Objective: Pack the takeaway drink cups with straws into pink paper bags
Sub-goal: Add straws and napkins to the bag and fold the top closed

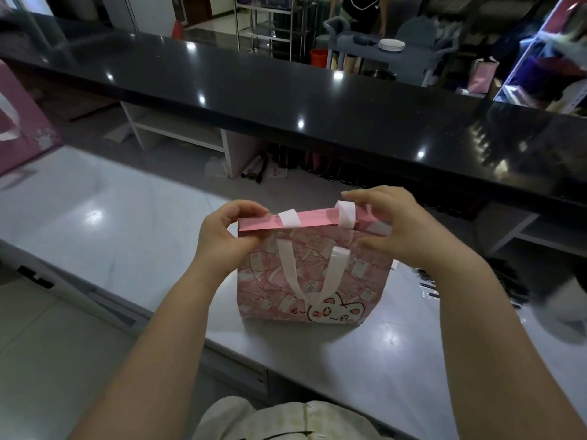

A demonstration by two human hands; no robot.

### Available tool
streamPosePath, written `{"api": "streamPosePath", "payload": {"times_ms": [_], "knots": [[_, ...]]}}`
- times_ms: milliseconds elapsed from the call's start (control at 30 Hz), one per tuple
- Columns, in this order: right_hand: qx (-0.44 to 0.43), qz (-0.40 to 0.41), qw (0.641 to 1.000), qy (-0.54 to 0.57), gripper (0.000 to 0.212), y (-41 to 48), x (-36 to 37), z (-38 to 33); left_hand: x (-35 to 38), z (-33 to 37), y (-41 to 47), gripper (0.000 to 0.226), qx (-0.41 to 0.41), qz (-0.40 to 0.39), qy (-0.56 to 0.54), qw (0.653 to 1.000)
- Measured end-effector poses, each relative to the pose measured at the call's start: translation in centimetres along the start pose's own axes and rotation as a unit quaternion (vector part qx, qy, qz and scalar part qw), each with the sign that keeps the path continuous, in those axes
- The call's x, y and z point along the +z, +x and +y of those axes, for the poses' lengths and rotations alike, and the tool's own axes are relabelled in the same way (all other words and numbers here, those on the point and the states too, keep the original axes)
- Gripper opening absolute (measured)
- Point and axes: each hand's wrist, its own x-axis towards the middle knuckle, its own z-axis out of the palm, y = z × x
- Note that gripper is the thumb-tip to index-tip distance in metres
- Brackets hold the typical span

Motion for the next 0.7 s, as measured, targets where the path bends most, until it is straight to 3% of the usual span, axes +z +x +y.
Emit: {"api": "streamPosePath", "payload": {"times_ms": [100,200,333,433,567,633,700], "knots": [[0.019,0.057,0.998,0.033,0.056,-0.2,-0.5,-0.6,0.3,0.0,-0.3,0.032,0.008,0.013,-0.002,1.0],[0.058,0.028,0.995,0.075,0.047,0.0,-0.3,-1.2,0.6,0.0,-0.5,0.036,0.004,0.02,-0.01,1.0],[0.029,-0.016,0.986,0.163,0.031,0.4,-0.2,-2.7,0.5,0.0,-0.5,0.043,-0.006,0.024,-0.023,0.999],[0.018,-0.038,0.978,0.205,0.037,0.8,-0.7,-3.0,0.5,0.0,-0.4,0.045,-0.012,0.023,-0.017,1.0],[-0.023,-0.025,0.967,0.252,0.065,1.7,-1.9,-2.5,0.5,0.0,-0.4,0.044,-0.016,0.02,-0.035,0.999],[-0.048,-0.009,0.945,0.322,0.074,2.3,-2.5,-2.0,0.5,0.1,-0.5,0.044,-0.017,0.015,-0.035,0.999],[-0.04,0.031,0.92,0.39,0.068,2.8,-2.9,-1.6,0.5,0.1,-0.5,0.043,-0.017,0.011,-0.035,0.999]]}}
